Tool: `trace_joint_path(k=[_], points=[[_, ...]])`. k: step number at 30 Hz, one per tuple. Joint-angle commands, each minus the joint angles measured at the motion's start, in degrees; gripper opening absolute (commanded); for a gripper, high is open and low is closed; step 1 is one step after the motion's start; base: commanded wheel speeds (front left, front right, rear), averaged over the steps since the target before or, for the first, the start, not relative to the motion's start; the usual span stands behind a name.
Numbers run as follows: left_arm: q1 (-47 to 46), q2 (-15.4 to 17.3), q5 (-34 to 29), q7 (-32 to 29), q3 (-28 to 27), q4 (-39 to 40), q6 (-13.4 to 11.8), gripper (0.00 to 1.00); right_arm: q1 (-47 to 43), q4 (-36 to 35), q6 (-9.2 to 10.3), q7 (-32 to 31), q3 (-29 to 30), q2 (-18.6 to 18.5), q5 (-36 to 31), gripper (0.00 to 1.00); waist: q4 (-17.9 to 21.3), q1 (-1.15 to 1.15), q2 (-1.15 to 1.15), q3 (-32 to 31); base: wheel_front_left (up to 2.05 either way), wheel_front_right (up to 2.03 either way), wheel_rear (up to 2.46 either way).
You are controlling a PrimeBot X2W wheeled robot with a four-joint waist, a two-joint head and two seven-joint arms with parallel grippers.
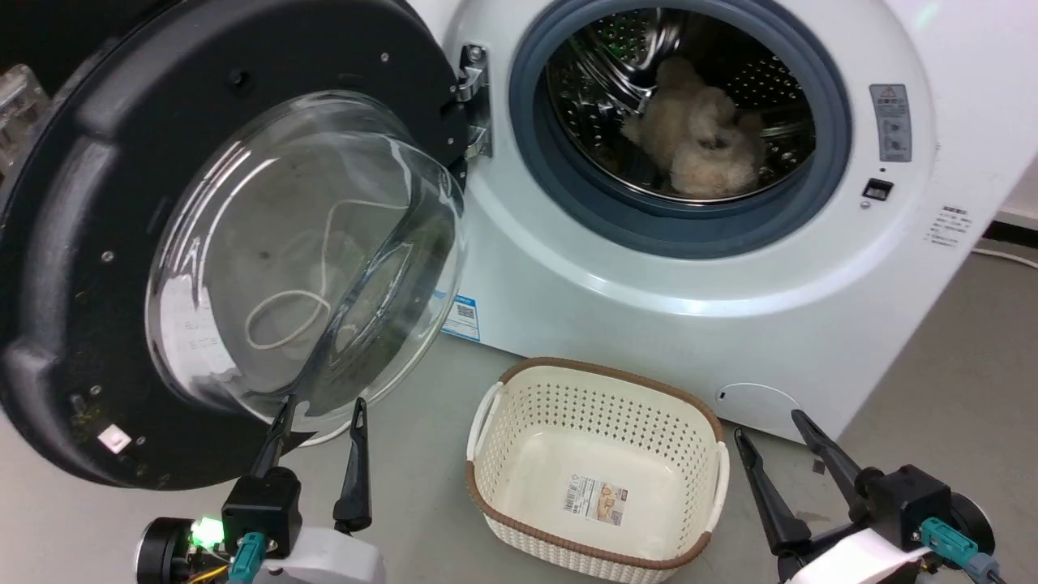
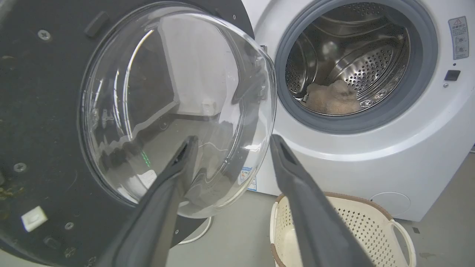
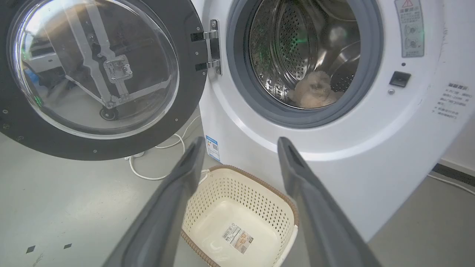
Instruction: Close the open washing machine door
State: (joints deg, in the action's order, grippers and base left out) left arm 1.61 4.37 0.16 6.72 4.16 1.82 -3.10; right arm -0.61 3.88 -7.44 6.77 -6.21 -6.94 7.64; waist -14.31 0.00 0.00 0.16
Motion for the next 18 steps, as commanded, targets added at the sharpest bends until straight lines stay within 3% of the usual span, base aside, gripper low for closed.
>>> trace_joint_path(k=[1,18], points=[[0.83,0.37,-0.07,0.69,0.26,0.34,-0.47,1.00,0.87,0.36,-0.02,0.64,-0.38,-0.54,0.67,1.00,-0.55,0.00,0.00,-0.03,0.00,0.00,0.00],[1.38,1.05,0.37,2.60,1.06,0.17,-1.73,1.00,0.64,1.54,-0.03,2.55,-1.94,-1.33,2.33,1.00,-4.41,0.00,0.00,0.01,0.00,0.00,0.00]])
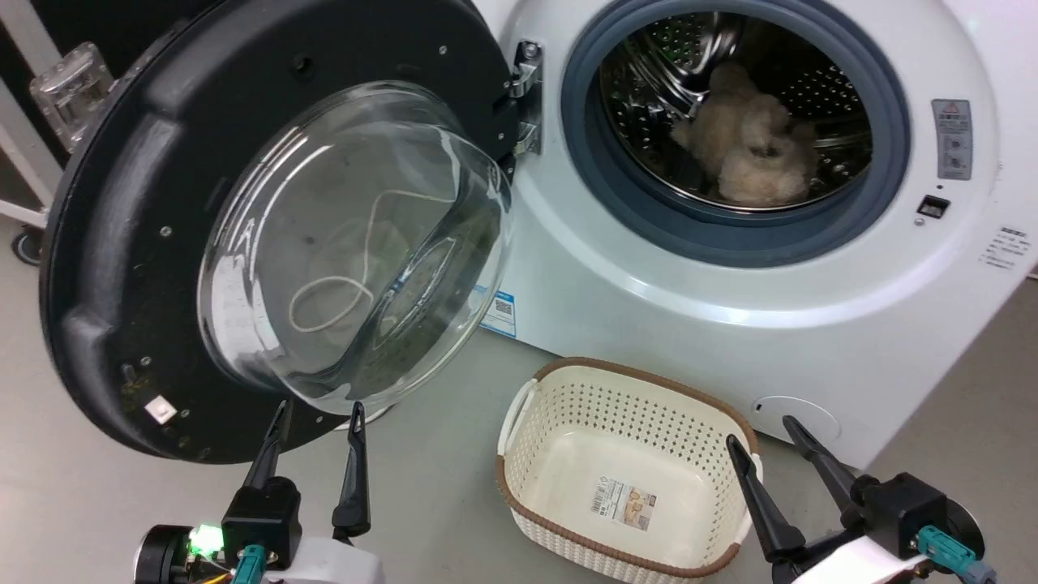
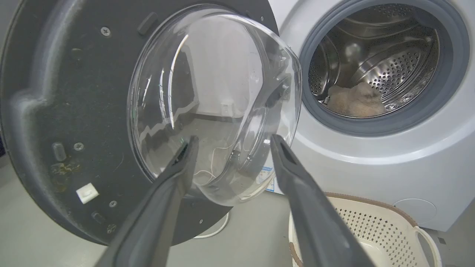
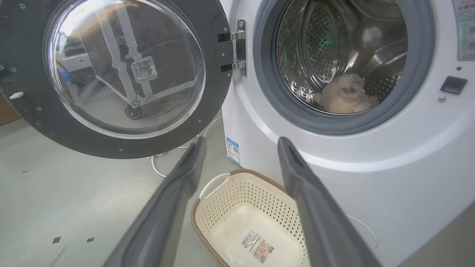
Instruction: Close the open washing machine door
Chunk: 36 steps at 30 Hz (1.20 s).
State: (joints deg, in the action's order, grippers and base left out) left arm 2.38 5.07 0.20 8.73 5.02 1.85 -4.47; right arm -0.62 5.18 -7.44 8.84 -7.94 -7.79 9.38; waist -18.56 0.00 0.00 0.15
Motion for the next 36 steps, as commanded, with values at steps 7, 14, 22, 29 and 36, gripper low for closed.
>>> trace_joint_path(k=[7,14,22,29,36], points=[[1.02,0.46,0.47,1.43,0.68,0.18,-0.86,1.00,0.84,0.81,-0.03,1.32,-1.26,-1.14,1.32,1.00,-1.87,0.00,0.00,0.06,0.00,0.00,0.00],[1.36,0.77,0.63,2.27,0.92,0.31,-1.18,1.00,0.91,1.40,-0.03,2.16,-2.27,-1.60,2.26,1.00,-3.57,0.00,0.00,0.09,0.00,0.00,0.00],[1.72,1.25,1.14,3.46,1.02,0.68,-1.23,0.00,0.90,2.03,-0.04,3.36,-3.32,-2.12,3.06,1.00,-5.91,0.00,0.00,0.08,0.00,0.00,0.00],[1.70,0.43,4.61,4.30,-1.79,3.45,-1.23,0.00,-0.12,2.09,-0.04,4.19,-3.50,-2.04,3.86,1.00,-7.43,0.00,0.00,-0.27,0.00,0.00,0.00],[-2.23,0.82,14.05,5.14,-11.79,7.08,2.87,0.00,-2.28,1.51,-0.04,5.03,-2.62,-2.27,4.14,1.00,-9.01,0.00,0.00,-0.41,0.00,0.00,0.00]])
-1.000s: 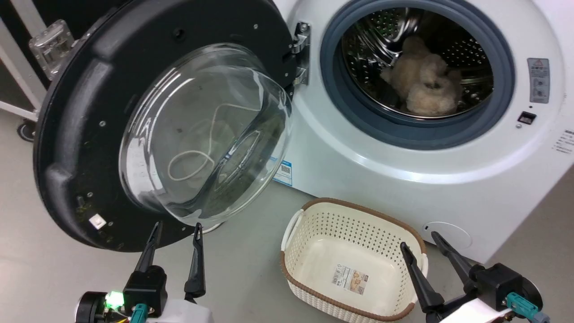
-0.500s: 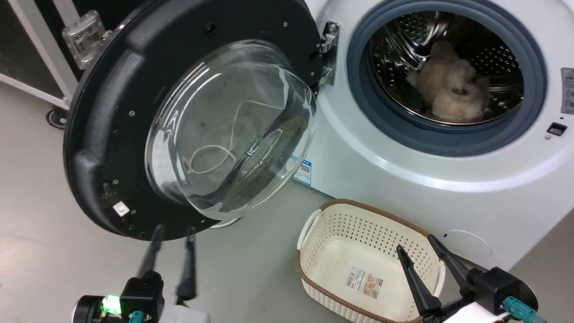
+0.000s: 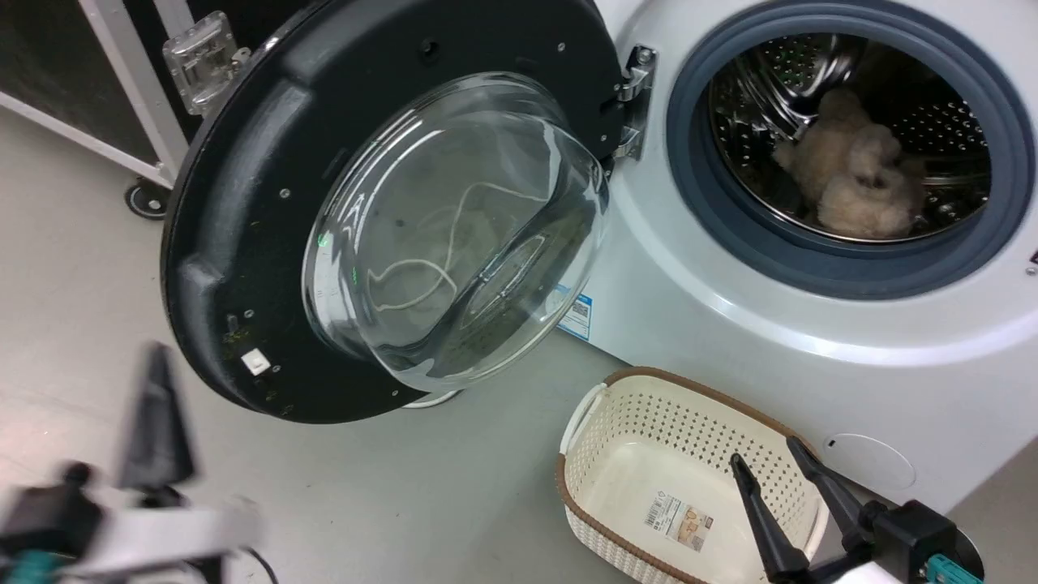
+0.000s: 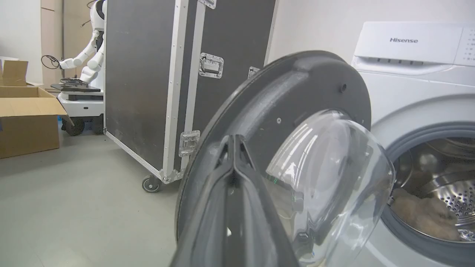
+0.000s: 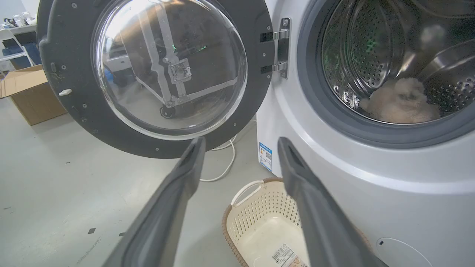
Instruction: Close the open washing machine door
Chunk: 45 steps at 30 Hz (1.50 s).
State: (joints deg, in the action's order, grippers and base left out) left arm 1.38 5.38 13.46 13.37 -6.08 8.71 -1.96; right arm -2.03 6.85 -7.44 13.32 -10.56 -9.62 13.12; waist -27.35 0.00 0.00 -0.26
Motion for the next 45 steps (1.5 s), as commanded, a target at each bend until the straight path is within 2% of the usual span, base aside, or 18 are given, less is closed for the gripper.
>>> trace_joint_path(k=[1,4,8,13,16,22,26,29,33,36,42,44,45], points=[[-2.39,1.02,2.73,0.62,-2.48,-0.26,1.20,0.00,-1.25,-0.36,-0.04,0.67,0.10,-0.47,0.35,1.00,-0.43,0.00,0.00,0.17,0.00,0.00,0.00],[-7.07,2.80,9.99,-0.57,-6.52,-3.05,3.59,0.00,-2.37,-0.97,-0.04,1.03,0.68,-0.61,0.31,1.00,-1.08,0.00,0.00,0.84,0.00,0.00,0.00],[-14.31,6.46,20.46,-7.17,-12.07,-8.39,4.76,0.00,-2.76,-1.49,-0.04,1.51,0.06,-1.48,0.46,1.00,-0.33,0.00,0.00,2.58,0.00,0.00,0.00],[-21.99,10.65,31.13,-17.65,-17.02,-16.75,3.68,0.00,-2.24,-1.70,-0.05,1.68,-0.27,-2.67,1.06,1.00,1.66,0.00,0.00,3.99,0.00,0.00,0.00],[-25.83,11.59,37.61,-24.34,-19.15,-22.23,2.28,0.00,-1.90,-1.76,-0.05,1.68,-0.54,-3.27,1.27,1.00,2.77,0.00,0.00,4.60,0.00,0.00,0.00],[-31.11,11.71,47.57,-34.16,-23.16,-31.18,-2.14,0.00,-1.26,-1.64,-0.05,1.68,-0.66,-4.04,1.76,1.00,4.53,0.00,0.00,5.33,0.00,0.00,0.00],[-31.84,11.99,49.94,-37.86,-23.38,-33.82,-2.60,0.00,-1.03,-1.53,-0.05,1.68,-0.50,-3.97,2.00,1.00,5.37,0.00,0.00,5.75,0.00,0.00,0.00],[-31.51,11.85,51.84,-40.81,-23.21,-34.75,-1.40,0.00,-1.08,-1.43,-0.05,1.68,-0.67,-3.99,2.08,1.00,5.73,0.00,0.00,5.60,0.00,0.00,0.00],[-29.82,10.97,56.14,-46.25,-23.18,-33.96,2.85,0.00,-1.39,-1.12,-0.05,1.68,0.06,-3.42,2.34,1.00,6.05,0.00,0.00,4.71,0.00,0.00,0.00],[-26.85,10.37,58.32,-49.59,-23.33,-32.28,4.74,0.00,-1.66,-0.81,-0.05,1.68,0.85,-2.68,2.58,1.00,6.33,0.00,0.00,3.50,0.00,0.00,0.00],[-19.50,7.74,60.34,-54.77,-22.11,-26.53,5.99,0.00,-1.93,0.04,-0.05,1.68,2.91,-1.20,2.57,1.00,7.27,0.00,0.00,0.83,0.00,0.00,0.00],[-16.39,5.82,61.26,-56.22,-21.66,-23.40,6.08,0.00,-2.00,0.38,-0.05,1.68,4.18,-0.53,2.37,1.00,7.90,0.00,0.00,-0.01,0.00,0.00,0.00],[-13.03,3.31,62.36,-57.70,-20.95,-20.15,6.14,0.00,-1.95,0.51,-0.05,1.68,5.15,-0.14,1.90,1.00,8.85,0.00,0.00,-0.59,0.00,0.00,0.00]])
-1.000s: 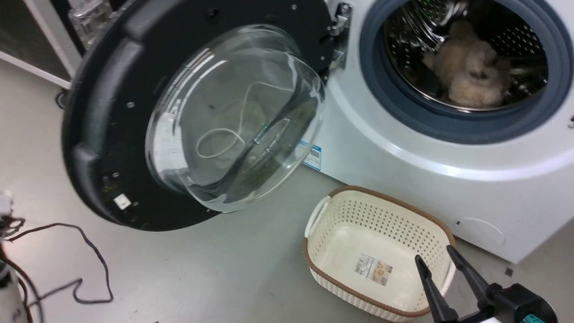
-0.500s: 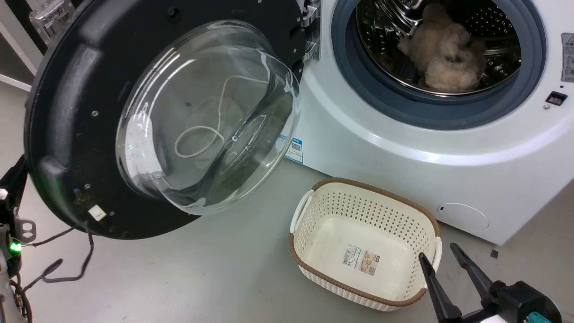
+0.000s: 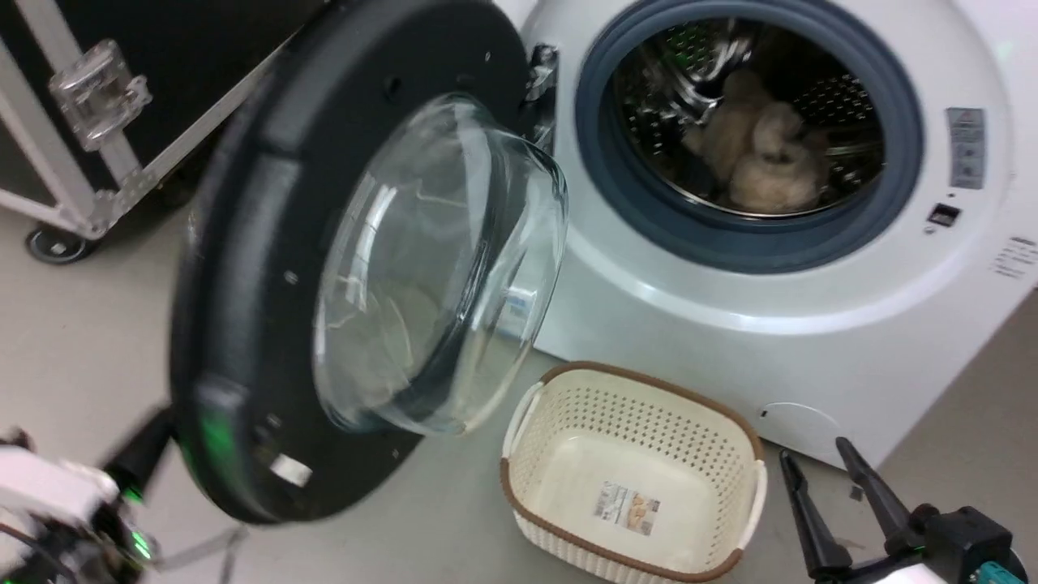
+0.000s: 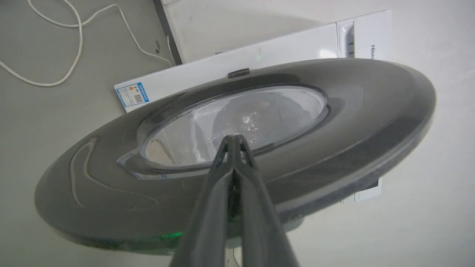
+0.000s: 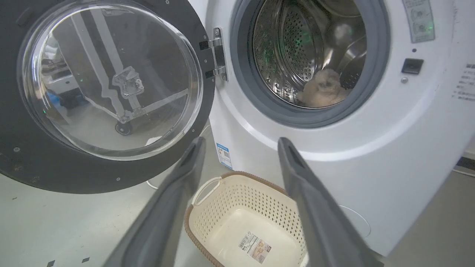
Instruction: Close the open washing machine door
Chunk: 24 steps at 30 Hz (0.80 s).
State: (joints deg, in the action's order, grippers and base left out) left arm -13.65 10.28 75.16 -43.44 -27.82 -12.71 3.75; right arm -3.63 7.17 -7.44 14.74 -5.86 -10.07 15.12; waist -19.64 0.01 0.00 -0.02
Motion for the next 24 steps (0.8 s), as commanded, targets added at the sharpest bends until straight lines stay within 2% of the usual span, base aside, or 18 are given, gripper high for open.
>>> trace_joint_path(k=[1,3,4,8,9,10,11,18,24], points=[[2.00,-1.59,0.66,-0.90,0.79,1.27,0.42,0.00,-0.35,0.19,-0.05,0.26,0.45,0.31,-0.10,1.00,1.14,-0.01,0.00,-0.83,0.00,0.00,0.00],[7.86,-4.77,1.15,-2.97,3.38,5.94,0.53,0.00,-0.49,0.11,-0.05,0.26,1.83,0.58,-0.60,1.00,2.67,-0.01,0.00,-1.44,0.00,0.00,0.00],[7.86,-4.77,1.15,-2.97,3.38,5.94,0.53,0.00,-0.49,0.11,-0.05,0.26,1.83,0.58,-0.60,1.00,2.67,-0.01,0.00,-1.44,0.00,0.00,0.00],[14.04,-7.07,3.39,-3.12,8.98,11.06,0.12,0.00,-0.82,0.33,-0.05,0.26,2.91,0.28,-1.04,1.00,5.00,-0.01,0.00,-1.54,0.00,0.00,0.00],[17.48,-7.34,7.26,-1.06,15.32,13.07,-0.30,0.00,-0.78,0.40,-0.05,0.26,3.27,-0.11,-1.32,1.00,7.26,-0.01,0.00,-0.90,0.00,0.00,0.00],[18.34,-7.36,8.37,0.25,17.93,13.52,-0.25,0.00,-0.56,0.43,-0.05,0.23,3.29,-0.35,-1.41,1.00,8.15,-0.01,0.00,-0.53,0.00,0.00,0.00],[19.40,-7.38,11.04,4.86,25.07,14.33,0.25,0.00,0.32,0.19,-0.05,0.00,3.39,-1.02,-1.39,1.00,11.18,-0.01,0.00,0.89,0.00,0.00,0.00],[13.93,-7.39,18.55,17.63,37.83,10.92,2.61,0.00,2.22,-0.21,-0.05,-0.34,3.98,-2.01,-0.73,1.00,19.93,-0.01,0.00,4.97,0.00,0.00,0.00],[4.73,-7.39,21.83,27.33,45.14,5.31,3.56,0.00,4.25,0.06,-0.05,-0.19,4.38,-2.46,0.19,1.00,28.06,-0.01,0.00,9.11,0.00,0.00,0.00]])
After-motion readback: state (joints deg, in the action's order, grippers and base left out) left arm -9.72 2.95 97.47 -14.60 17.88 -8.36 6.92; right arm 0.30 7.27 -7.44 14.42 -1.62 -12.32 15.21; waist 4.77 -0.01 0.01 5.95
